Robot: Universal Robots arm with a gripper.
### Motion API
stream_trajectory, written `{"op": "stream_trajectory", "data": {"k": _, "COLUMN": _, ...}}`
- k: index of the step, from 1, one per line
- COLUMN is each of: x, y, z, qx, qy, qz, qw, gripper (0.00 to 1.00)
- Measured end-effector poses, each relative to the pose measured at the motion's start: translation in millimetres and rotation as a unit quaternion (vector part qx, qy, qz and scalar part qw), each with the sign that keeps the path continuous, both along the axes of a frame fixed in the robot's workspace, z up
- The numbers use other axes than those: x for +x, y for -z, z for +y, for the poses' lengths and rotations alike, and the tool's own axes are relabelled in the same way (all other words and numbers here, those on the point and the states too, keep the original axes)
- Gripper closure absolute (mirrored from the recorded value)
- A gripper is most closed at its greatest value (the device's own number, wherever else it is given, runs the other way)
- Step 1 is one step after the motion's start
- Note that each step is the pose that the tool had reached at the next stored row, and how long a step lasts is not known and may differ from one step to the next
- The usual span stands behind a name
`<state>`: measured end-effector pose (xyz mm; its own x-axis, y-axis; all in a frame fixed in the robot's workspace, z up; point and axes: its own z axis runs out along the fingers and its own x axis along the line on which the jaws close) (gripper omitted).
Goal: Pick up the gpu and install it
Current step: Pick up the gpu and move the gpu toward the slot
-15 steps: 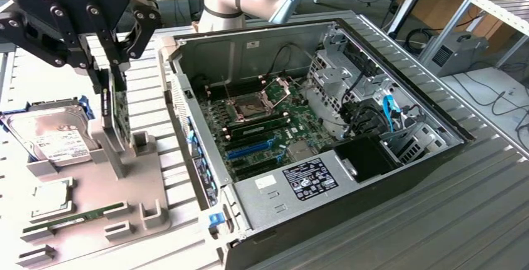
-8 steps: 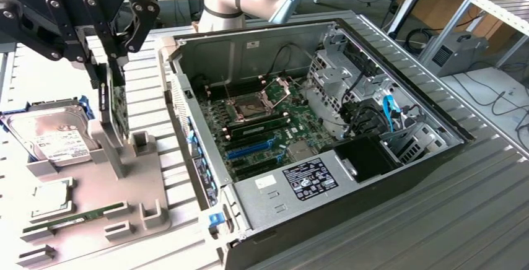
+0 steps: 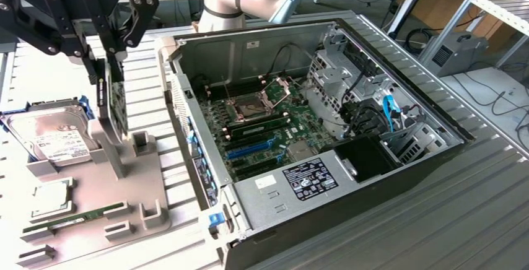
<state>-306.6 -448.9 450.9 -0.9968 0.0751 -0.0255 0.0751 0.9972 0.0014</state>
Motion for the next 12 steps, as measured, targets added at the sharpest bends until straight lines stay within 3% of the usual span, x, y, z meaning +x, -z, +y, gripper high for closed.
{"op": "stream_trajectory", "data": {"k": 12, "x": 0.0, "y": -11.2, "z": 0.0, "qx": 0.0000, "qy": 0.000, "qz": 0.0000, "qw": 1.0000, "gripper": 0.74}}
